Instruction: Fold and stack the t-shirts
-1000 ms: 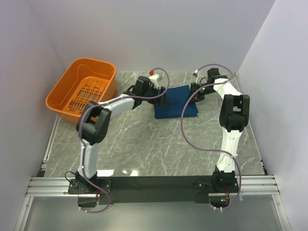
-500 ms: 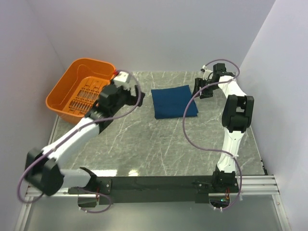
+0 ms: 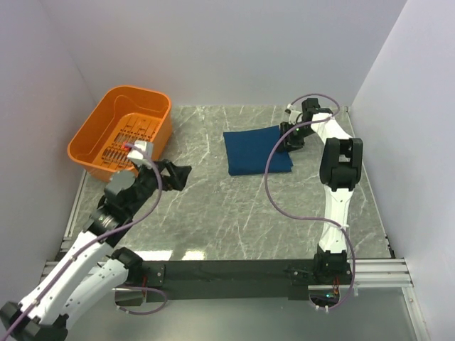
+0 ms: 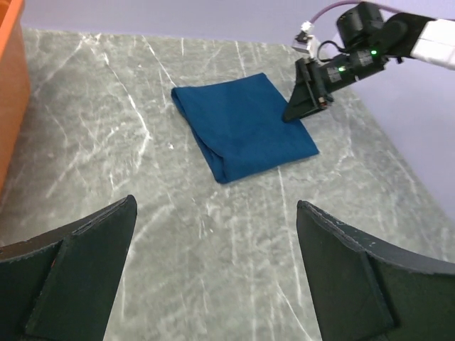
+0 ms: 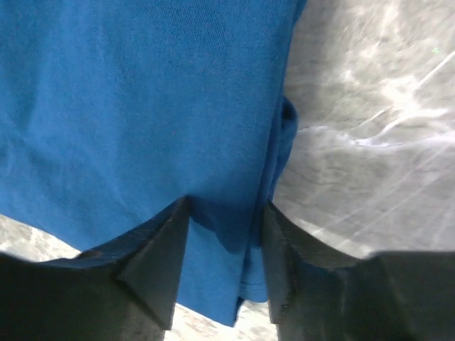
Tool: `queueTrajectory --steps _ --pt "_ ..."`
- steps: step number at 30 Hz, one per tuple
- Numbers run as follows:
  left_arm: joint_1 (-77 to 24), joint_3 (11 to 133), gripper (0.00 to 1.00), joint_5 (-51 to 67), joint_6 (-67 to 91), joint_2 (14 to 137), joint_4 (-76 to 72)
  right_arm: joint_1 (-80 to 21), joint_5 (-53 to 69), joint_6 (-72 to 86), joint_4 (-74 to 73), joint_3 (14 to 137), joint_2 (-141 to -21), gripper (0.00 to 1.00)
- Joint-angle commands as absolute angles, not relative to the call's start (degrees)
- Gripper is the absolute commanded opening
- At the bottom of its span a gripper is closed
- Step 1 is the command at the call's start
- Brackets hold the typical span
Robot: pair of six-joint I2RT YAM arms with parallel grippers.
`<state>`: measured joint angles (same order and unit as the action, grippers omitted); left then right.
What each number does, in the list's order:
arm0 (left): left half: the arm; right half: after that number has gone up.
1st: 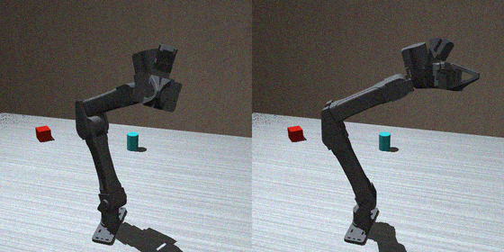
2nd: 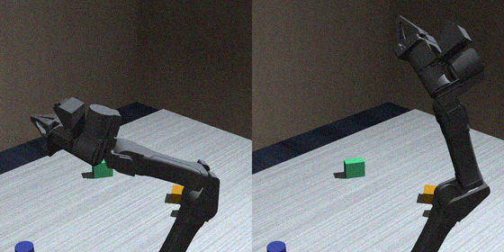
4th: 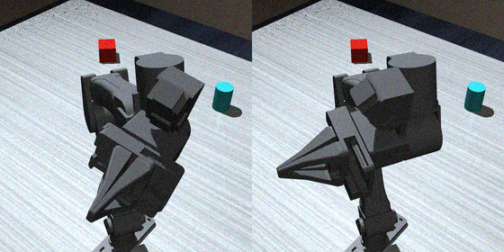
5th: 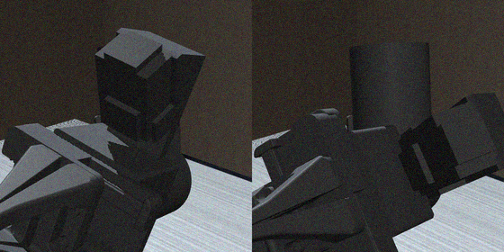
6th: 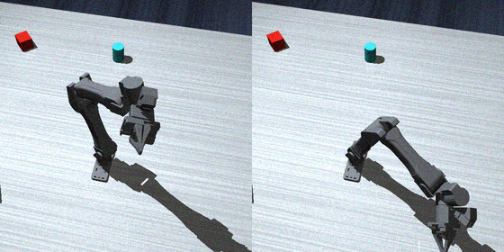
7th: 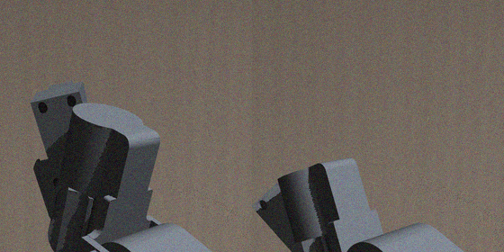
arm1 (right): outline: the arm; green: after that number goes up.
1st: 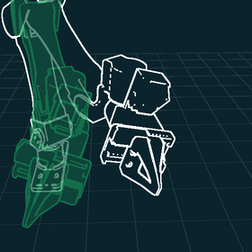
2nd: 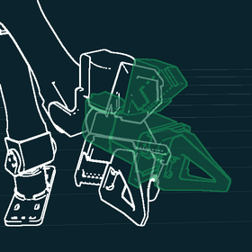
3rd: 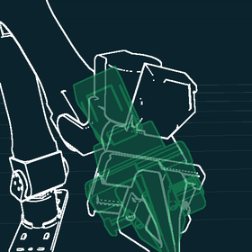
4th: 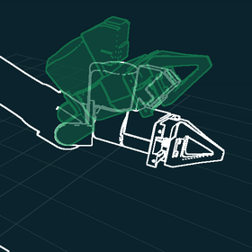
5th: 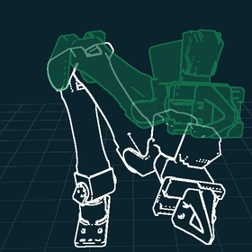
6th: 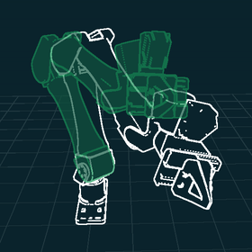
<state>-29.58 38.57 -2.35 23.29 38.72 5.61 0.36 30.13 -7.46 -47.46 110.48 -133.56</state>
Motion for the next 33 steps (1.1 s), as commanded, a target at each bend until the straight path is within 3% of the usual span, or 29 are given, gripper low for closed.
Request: queueTrajectory --steps 1,4,7,19,27,28,30,31,33 --pt "-29.62 37.97 1.00 -1.06 26.72 34.29 9.92 0.26 27.79 -6.24 -48.60 112.06 -134.12 0.45" --pt "-29.53 38.32 1.00 -0.88 27.42 32.44 11.69 1.14 27.16 -5.54 -48.34 111.62 -133.51 0.27" --pt "-29.53 38.06 0.99 -0.79 27.95 31.03 13.09 2.80 26.29 -5.71 -47.99 110.66 -132.37 0.00" --pt "-29.53 33.14 0.99 0.70 31.11 25.93 12.92 15.46 22.25 -12.21 -48.95 106.26 -126.39 0.00" --pt "-29.62 30.50 0.99 3.51 32.96 26.19 10.37 24.60 17.94 -18.19 -55.28 118.73 -131.56 0.01" --pt "-29.62 30.50 0.99 3.78 32.96 26.28 10.11 24.87 16.97 -18.45 -55.37 119.78 -131.92 0.09" --pt "-29.62 30.41 0.99 4.22 33.13 26.63 9.67 25.05 13.02 -18.54 -54.15 121.55 -131.92 0.16" --pt "-29.62 30.41 0.99 4.22 33.22 26.80 9.58 24.96 12.31 -18.81 -53.62 121.81 -131.66 0.29" --pt "-29.62 30.58 0.99 4.39 33.22 27.16 9.49 24.87 11.34 -19.60 -53.52 122.52 -130.70 0.38"
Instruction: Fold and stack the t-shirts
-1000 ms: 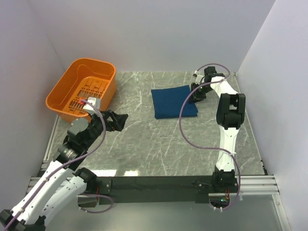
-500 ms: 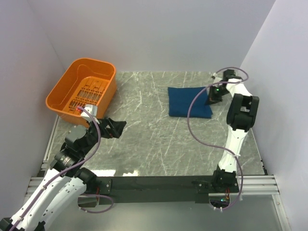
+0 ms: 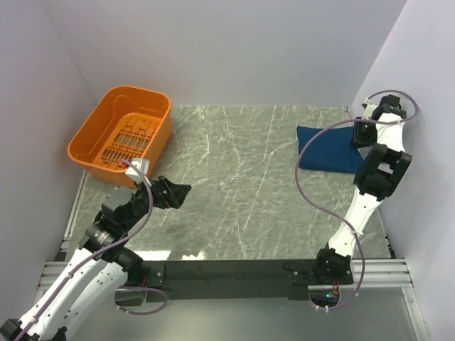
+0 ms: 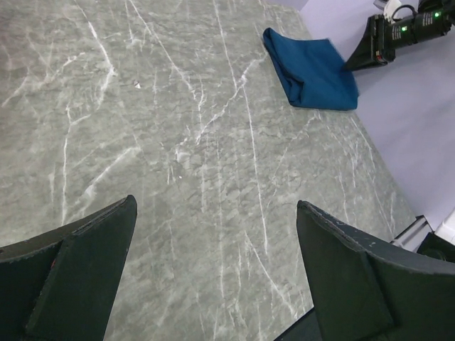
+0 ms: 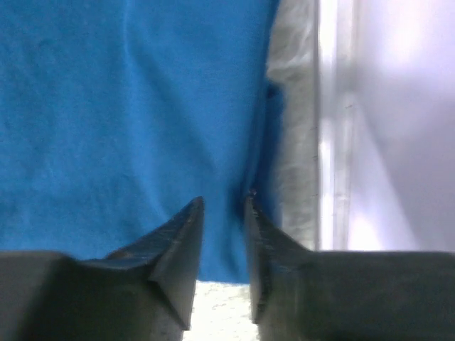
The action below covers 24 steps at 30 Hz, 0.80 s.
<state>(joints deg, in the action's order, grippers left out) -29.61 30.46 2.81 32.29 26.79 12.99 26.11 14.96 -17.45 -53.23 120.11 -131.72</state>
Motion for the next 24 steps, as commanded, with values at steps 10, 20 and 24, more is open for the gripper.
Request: queueTrajectory --steps 10,20,24 --pt "-29.62 33.04 0.99 2.82 31.91 27.51 11.07 21.54 4.75 -24.08 -47.47 111.28 -118.75 0.53" --pt "-29.53 37.87 0.99 -8.77 31.90 30.32 19.74 17.31 13.95 -24.71 -39.74 86.98 -88.30 0.80" --pt "-29.44 44.28 1.00 -18.61 29.28 32.52 26.70 17.31 17.40 -22.15 -30.27 73.86 -73.86 0.88"
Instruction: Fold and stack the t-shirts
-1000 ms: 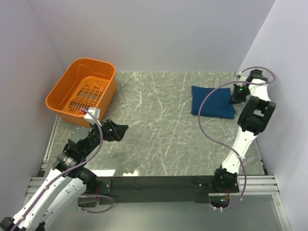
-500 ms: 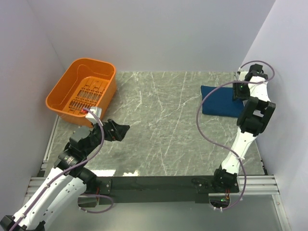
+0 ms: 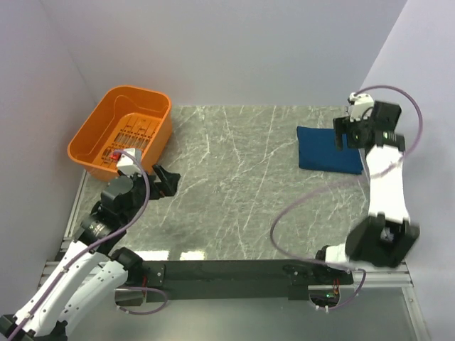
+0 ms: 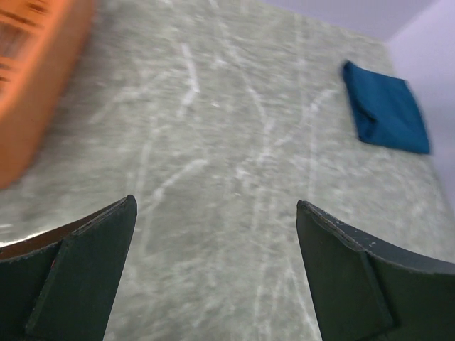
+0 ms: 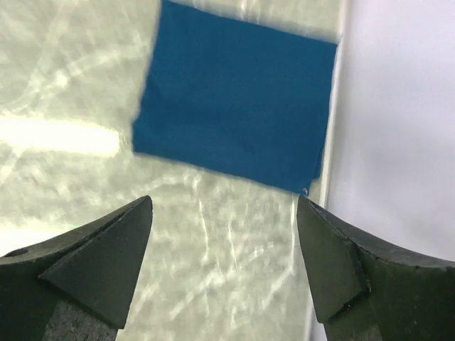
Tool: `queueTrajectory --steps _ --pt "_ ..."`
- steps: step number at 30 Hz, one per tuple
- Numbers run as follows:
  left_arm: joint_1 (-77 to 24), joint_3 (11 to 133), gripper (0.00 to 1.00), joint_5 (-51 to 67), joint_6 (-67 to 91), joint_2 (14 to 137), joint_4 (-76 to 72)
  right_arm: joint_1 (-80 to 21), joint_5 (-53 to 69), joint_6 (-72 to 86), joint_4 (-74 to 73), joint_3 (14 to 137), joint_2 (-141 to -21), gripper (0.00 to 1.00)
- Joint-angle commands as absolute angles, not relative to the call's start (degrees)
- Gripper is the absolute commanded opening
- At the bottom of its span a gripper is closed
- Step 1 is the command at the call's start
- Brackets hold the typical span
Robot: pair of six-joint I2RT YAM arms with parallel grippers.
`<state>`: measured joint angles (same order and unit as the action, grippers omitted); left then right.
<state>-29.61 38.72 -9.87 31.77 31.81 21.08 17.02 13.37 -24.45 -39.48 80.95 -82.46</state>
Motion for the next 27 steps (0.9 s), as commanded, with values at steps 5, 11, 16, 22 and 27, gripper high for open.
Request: queueTrajectory --steps 5,11,16,22,27 --pt "-29.53 47.28 0.99 -23.99 25.84 32.78 31.72 17.84 10.22 -12.27 -17.52 56.36 -55.33 0.96" --pt "-29.44 43.25 0.99 -26.81 23.91 27.52 32.17 19.51 5.90 -1.43 -20.30 49.31 -42.48 1.00" --pt "-29.44 41.40 0.99 -26.01 23.47 21.63 31.91 19.51 0.09 2.02 -20.91 46.58 -36.57 1.00" --pt "-29.53 41.22 0.99 -25.75 23.55 20.30 32.34 19.42 0.09 -1.58 -22.24 45.27 -32.62 1.00" --pt "-29.44 41.22 0.99 -25.23 23.29 20.22 32.25 19.51 0.00 -0.44 -21.36 43.77 -31.90 1.00"
